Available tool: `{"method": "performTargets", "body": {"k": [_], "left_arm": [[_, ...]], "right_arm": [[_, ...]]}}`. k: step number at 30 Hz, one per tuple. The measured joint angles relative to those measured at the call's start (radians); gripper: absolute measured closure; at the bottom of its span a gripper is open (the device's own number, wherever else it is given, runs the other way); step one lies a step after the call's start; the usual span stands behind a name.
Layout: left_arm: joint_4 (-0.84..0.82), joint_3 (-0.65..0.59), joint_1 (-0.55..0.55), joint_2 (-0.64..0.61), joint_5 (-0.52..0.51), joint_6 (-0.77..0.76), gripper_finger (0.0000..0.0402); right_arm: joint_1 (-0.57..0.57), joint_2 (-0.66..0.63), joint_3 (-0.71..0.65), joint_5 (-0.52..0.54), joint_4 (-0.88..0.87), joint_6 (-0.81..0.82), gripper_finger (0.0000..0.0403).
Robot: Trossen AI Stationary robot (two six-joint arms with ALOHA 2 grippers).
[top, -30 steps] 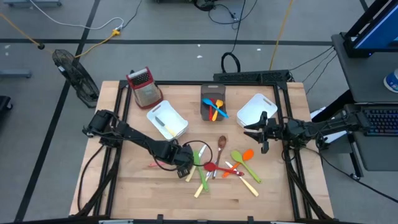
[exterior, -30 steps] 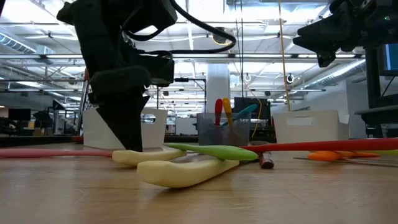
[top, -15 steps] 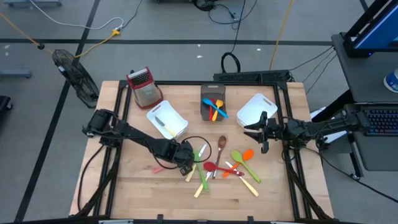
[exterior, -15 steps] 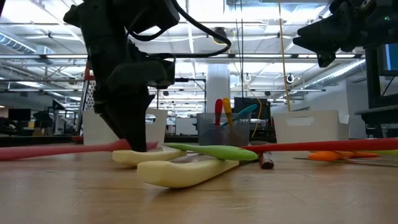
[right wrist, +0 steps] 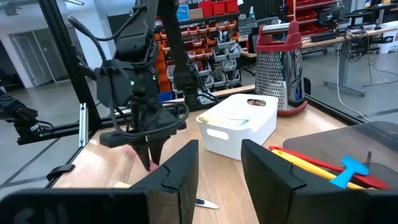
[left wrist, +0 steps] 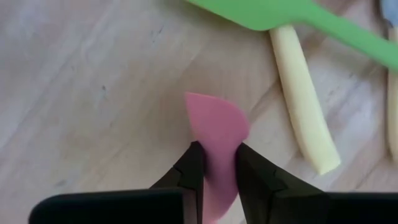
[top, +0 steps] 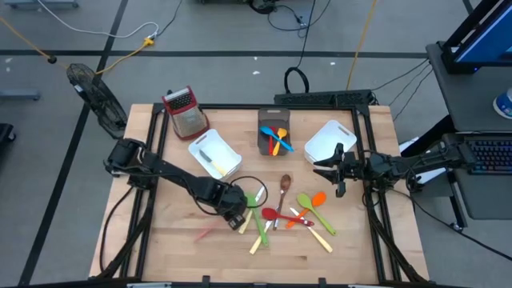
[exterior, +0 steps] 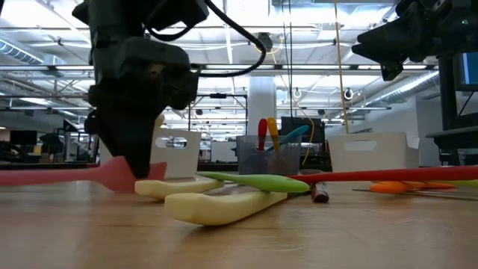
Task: Pick & Place Kitchen Items
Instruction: Put the pink spatula into the black bin
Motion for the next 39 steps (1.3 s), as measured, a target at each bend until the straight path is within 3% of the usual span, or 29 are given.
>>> {"method": "performTargets", "body": {"k": [8, 15, 39], "left_arm": [[0.024, 0.003, -0.001, -0.018, 0.028, -0.12, 0.0344], [0.02, 0.003, 0.0, -0.084, 0.043, -0.156, 0.0398], [0.017, 0.003, 0.01, -0.085, -0.065, -0.176, 0.0401]], "right_arm": [[0.0, 0.0, 0.0, 0.0, 0.0, 0.0, 0.0289], [0.0, 0.0, 0.0, 0.0, 0.0, 0.0, 0.0289], [0.0, 0.0, 0.0, 0.0, 0.0, 0.0, 0.0289]]}}
